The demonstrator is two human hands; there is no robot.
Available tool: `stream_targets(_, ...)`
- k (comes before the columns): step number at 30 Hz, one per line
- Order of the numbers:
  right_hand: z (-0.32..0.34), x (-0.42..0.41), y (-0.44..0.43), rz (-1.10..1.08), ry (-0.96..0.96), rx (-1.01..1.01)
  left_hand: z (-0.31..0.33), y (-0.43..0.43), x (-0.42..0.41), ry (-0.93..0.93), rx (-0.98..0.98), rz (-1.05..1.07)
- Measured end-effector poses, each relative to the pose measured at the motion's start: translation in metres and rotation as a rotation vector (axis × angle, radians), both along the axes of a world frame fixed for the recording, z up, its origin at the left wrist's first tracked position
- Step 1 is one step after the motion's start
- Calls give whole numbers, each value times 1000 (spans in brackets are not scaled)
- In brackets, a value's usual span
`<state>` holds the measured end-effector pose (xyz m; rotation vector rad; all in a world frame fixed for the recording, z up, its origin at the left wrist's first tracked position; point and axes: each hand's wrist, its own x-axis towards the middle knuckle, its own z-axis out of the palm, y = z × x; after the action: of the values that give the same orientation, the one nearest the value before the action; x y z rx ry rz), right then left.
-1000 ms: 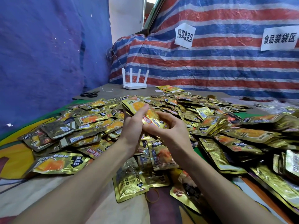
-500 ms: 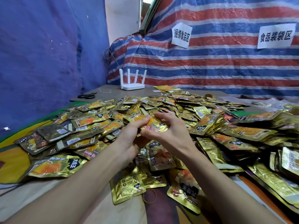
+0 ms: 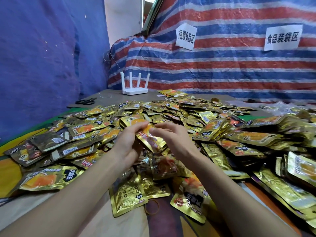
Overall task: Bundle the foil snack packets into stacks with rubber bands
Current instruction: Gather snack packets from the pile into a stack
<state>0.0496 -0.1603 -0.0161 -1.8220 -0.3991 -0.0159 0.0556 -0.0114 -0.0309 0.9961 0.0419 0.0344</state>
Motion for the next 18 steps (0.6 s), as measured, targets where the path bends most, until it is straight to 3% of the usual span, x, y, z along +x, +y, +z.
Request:
stream_targets(2, 3, 2, -6, 17, 29, -42, 1, -2, -3, -13, 30, 7)
stream_targets(5, 5, -1, -11, 71, 53, -112, -3, -7, -5, -108, 224, 116)
stream_targets(9, 12, -4, -20, 59, 81, -89, -5, -13, -8, -178, 370, 160)
stream_targets(15, 39, -6, -39, -169, -21, -142, -5, -17, -12, -331, 651, 185)
stream_targets(18, 49, -4, -56, -310, -83, -265, -10, -24, -19, -489, 912, 218)
